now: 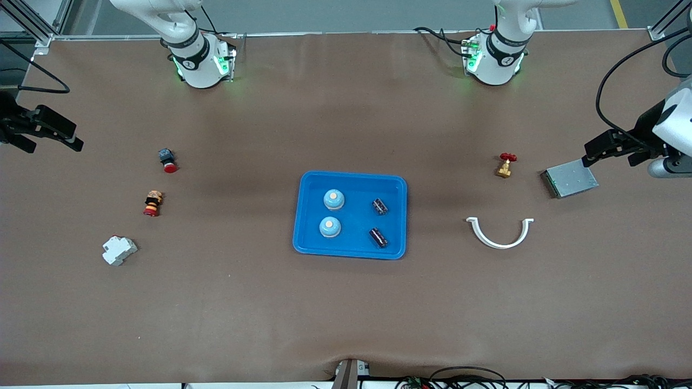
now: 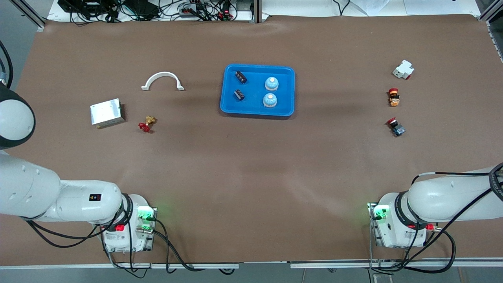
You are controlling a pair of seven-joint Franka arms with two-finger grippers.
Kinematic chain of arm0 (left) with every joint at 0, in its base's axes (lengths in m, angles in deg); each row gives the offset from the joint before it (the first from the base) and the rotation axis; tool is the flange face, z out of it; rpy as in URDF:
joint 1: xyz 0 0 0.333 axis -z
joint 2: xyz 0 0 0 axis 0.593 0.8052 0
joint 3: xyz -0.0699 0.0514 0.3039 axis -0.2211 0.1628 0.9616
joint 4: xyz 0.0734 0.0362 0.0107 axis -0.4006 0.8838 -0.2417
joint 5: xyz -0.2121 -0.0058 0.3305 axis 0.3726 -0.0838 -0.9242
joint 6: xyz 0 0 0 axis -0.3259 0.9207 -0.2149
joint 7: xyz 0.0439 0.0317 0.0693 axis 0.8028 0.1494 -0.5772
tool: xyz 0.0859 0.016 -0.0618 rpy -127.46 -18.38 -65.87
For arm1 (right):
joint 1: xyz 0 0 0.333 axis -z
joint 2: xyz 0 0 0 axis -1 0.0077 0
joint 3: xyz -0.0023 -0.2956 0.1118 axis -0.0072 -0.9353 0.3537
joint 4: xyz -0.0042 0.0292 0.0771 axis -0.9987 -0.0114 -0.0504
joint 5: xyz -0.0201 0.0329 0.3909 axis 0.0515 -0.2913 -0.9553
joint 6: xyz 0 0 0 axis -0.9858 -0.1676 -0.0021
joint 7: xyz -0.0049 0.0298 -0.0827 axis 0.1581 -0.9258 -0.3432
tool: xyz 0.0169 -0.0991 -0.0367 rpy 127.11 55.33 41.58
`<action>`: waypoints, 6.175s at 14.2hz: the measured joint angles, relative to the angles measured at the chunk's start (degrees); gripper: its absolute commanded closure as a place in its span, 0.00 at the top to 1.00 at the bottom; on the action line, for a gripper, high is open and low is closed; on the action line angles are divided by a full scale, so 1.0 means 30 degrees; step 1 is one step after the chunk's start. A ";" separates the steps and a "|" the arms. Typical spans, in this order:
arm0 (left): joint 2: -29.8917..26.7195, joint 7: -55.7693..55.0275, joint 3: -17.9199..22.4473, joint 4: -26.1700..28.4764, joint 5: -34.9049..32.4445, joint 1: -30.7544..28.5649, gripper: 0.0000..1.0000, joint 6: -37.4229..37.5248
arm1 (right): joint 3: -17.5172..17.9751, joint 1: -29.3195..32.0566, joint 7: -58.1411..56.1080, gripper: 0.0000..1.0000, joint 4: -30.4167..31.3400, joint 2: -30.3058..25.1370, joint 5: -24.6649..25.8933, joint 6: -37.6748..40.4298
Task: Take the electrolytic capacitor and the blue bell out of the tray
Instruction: 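Move the left gripper to the tray while the right gripper follows, then grasp a capacitor with the left gripper while the right gripper grasps a bell, then lift the capacitor with the left gripper while the right gripper lifts the bell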
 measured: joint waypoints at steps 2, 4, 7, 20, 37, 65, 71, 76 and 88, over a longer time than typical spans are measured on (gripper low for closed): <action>0.0014 0.0000 -0.0177 -0.0003 -0.0499 0.0041 1.00 0.0000 | 0.0018 -0.0004 -0.0026 1.00 0.0007 0.0000 0.0000 0.0177; 0.0018 0.0000 -0.0380 -0.0010 -0.0714 0.0076 1.00 0.0000 | 0.0104 -0.0013 -0.0032 1.00 0.0003 -0.0005 0.0000 0.0231; 0.0125 0.0000 -0.0394 -0.0013 -0.0744 0.0042 1.00 0.0007 | 0.0153 -0.0020 -0.0033 1.00 -0.0069 -0.0089 0.0000 0.0227; 0.4447 -0.9232 -0.1090 -0.0332 -0.0738 0.2883 1.00 -0.0038 | -0.0107 0.0559 -0.0029 1.00 0.0106 0.0295 0.0085 0.0313; 1.0259 -2.5392 -0.1180 -0.3327 -0.0108 0.8201 1.00 -0.7781 | 0.0366 -0.2057 0.7222 1.00 0.7237 0.0810 -0.0951 -0.6574; 1.5432 -2.5924 -0.1176 -0.3419 0.0210 0.9680 1.00 -1.5197 | 0.0418 -1.3511 2.8671 1.00 0.2866 1.2514 -0.1055 -1.4698; 1.5928 -2.5924 -0.1179 -0.3420 0.0210 0.9887 1.00 -1.5198 | 0.0378 -1.4201 2.9196 1.00 0.2866 1.2674 -0.1045 -1.4666; 1.6162 -2.5950 -0.1142 -0.3420 0.0209 1.0340 1.00 -1.5198 | 0.0302 -1.4267 2.9250 1.00 0.2740 1.3233 -0.0929 -1.4735; 1.6208 -2.6831 -0.0905 -0.3584 0.0210 1.0339 0.03 -1.5206 | 0.0191 -1.4278 2.9706 0.72 0.1409 1.4369 -0.0592 -1.4741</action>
